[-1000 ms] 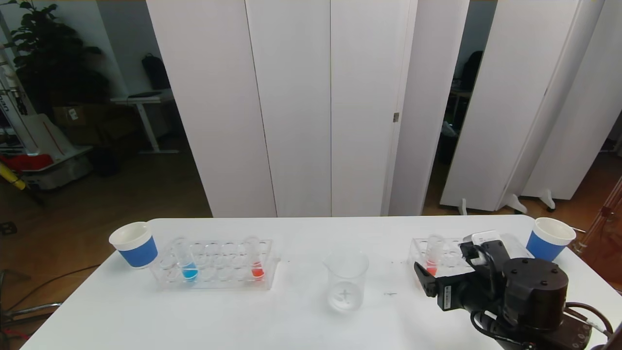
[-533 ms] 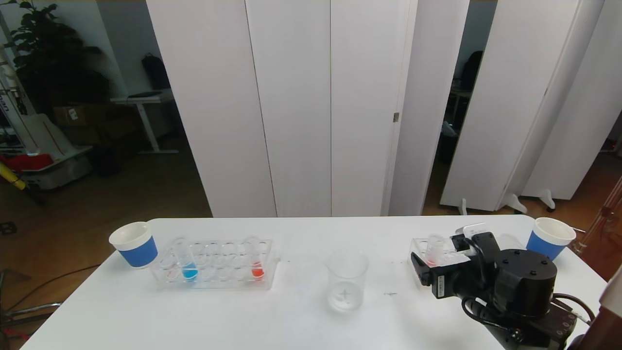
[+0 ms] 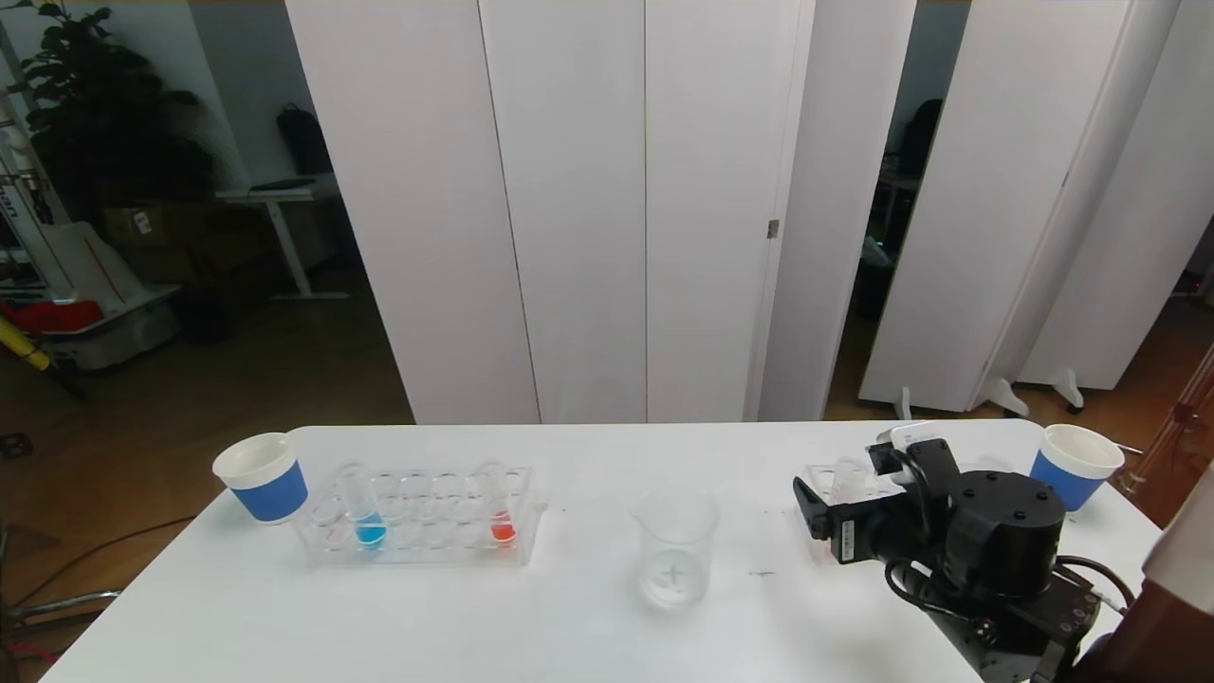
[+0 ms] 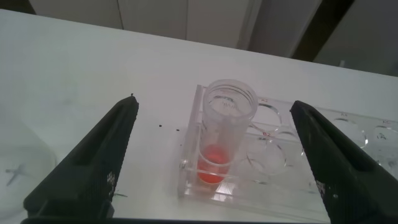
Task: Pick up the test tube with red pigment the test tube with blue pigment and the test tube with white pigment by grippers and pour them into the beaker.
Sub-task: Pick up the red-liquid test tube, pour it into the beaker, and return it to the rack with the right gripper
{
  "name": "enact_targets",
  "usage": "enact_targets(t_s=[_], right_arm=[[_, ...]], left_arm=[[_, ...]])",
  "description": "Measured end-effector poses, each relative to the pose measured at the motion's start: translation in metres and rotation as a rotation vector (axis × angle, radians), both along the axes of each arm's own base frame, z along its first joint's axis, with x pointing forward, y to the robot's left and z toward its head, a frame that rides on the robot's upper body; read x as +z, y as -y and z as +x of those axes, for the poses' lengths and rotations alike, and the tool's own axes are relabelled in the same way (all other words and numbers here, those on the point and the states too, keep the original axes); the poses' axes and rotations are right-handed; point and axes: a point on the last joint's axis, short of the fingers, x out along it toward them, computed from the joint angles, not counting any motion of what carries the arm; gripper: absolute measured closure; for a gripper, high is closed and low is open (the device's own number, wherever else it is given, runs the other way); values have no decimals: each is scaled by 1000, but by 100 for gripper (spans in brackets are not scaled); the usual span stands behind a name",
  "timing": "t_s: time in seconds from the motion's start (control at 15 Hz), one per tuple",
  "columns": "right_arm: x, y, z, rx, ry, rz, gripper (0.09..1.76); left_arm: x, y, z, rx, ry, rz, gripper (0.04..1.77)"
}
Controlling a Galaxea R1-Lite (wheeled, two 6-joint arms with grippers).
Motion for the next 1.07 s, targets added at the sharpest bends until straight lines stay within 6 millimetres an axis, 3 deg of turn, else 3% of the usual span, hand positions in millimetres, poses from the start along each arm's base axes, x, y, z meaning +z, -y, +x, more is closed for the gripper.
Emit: enact_targets(t_s=[1.07], right_arm=[[-15, -9, 15, -1, 2, 1, 10]], left_arm=[[0, 0, 0, 0, 0, 0, 7]])
